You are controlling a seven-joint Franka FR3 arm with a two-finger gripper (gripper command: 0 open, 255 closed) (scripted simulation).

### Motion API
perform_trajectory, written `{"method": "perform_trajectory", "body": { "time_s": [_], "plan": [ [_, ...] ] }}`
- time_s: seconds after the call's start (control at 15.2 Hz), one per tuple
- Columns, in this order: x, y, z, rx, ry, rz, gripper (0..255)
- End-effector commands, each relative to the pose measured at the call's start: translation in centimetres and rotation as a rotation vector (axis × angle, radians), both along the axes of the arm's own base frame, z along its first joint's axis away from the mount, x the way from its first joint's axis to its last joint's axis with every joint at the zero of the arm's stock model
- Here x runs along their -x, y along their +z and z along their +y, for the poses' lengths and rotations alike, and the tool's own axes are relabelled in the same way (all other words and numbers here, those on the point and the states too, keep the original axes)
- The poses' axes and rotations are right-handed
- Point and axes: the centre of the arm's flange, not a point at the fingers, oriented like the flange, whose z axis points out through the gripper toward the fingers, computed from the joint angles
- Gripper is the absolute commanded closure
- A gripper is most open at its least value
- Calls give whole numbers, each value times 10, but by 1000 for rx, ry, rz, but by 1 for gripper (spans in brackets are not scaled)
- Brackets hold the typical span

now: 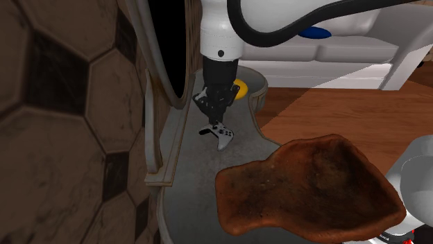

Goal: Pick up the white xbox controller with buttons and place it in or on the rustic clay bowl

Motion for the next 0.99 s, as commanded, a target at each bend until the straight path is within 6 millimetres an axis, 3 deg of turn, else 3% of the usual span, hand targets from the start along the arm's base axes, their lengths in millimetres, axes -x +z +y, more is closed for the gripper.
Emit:
{"method": "perform_trajectory", "body": {
  "time_s": [0.0, 0.4, 0.46, 0.59, 0.92],
  "plan": [
    [2, -6, 3, 4, 5, 15, 255],
    [0, 10, 2, 2, 5, 11, 255],
    [0, 10, 2, 2, 5, 11, 0],
    [6, 17, 8, 5, 28, 92, 0],
    [8, -9, 9, 5, 28, 92, 0]
  ]
}}
